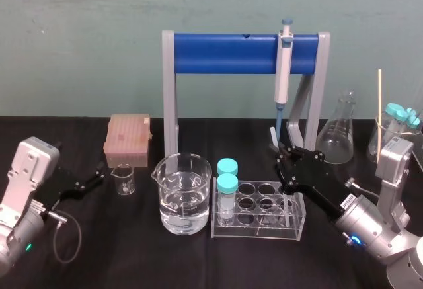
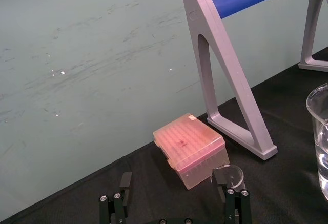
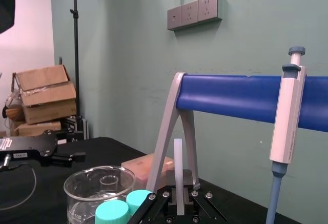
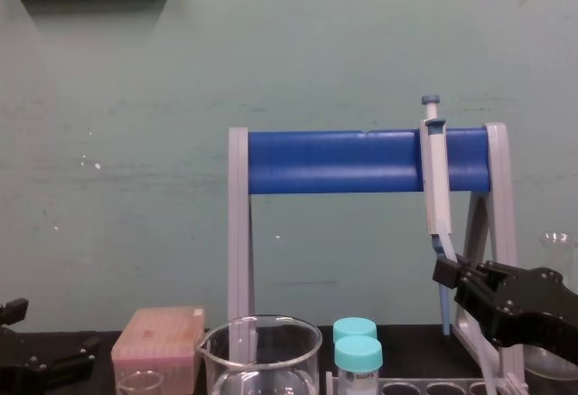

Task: Pick up the stirring rod with one hand, then place it down.

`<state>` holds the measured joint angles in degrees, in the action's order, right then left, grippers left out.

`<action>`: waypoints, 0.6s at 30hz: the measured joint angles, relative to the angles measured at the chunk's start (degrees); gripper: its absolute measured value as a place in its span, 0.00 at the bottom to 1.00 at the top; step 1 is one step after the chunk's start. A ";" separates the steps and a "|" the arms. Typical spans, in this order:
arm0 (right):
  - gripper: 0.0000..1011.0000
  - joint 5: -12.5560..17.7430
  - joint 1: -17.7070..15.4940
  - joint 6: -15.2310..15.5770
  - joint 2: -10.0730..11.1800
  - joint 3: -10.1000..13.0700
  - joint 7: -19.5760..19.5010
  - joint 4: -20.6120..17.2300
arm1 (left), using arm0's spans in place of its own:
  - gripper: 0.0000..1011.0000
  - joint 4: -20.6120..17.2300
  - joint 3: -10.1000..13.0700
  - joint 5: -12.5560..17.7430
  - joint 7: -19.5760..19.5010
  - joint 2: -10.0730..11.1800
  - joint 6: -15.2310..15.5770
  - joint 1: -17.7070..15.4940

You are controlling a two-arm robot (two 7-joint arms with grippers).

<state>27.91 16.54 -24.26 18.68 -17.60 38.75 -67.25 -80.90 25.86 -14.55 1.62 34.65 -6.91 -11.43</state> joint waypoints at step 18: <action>0.16 -0.19 0.00 -0.02 0.03 0.01 -0.27 -0.01 | 0.99 0.00 0.00 0.00 0.00 0.00 0.00 0.00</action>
<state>27.72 16.54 -24.28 18.71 -17.59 38.48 -67.26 -80.90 25.86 -14.55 1.62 34.64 -6.91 -11.43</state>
